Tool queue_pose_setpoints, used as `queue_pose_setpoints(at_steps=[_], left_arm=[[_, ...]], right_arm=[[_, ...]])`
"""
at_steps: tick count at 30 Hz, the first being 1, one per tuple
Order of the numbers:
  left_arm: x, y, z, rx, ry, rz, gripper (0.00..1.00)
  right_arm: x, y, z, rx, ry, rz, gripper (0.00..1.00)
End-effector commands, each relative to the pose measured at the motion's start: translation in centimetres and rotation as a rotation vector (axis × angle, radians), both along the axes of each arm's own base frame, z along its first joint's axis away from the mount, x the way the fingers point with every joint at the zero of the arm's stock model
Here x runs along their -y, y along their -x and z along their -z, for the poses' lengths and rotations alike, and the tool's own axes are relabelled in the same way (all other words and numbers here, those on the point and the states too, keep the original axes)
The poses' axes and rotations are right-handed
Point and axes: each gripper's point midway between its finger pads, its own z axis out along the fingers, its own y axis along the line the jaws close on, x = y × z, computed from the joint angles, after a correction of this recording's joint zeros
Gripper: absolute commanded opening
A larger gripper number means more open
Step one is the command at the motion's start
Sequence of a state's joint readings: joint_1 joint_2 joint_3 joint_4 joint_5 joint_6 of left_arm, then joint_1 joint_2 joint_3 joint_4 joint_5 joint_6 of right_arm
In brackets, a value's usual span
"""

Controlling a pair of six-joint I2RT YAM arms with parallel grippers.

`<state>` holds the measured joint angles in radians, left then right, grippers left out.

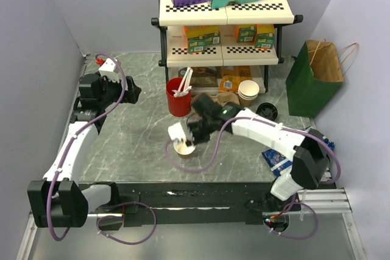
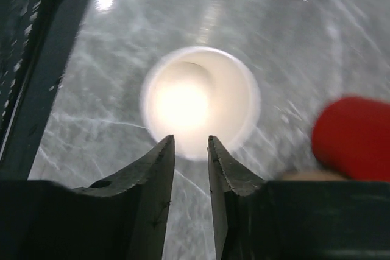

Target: Pack the takeout coffee

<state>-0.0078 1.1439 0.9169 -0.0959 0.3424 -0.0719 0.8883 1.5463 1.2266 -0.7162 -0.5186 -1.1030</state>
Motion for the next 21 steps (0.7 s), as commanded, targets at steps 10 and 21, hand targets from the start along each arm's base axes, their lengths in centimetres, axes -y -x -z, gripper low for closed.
queue_pose_setpoints(at_steps=[10, 21], left_arm=[[0.7, 1.2, -1.8, 0.073, 0.043, 0.03, 0.99], [0.6, 0.7, 0.8, -0.01, 0.128, 0.019, 0.99]], right_arm=[[14.0, -11.9, -9.2, -0.004, -0.19, 0.944, 0.55], [26.5, -12.5, -1.5, -0.006, 0.047, 1.345, 0.49]])
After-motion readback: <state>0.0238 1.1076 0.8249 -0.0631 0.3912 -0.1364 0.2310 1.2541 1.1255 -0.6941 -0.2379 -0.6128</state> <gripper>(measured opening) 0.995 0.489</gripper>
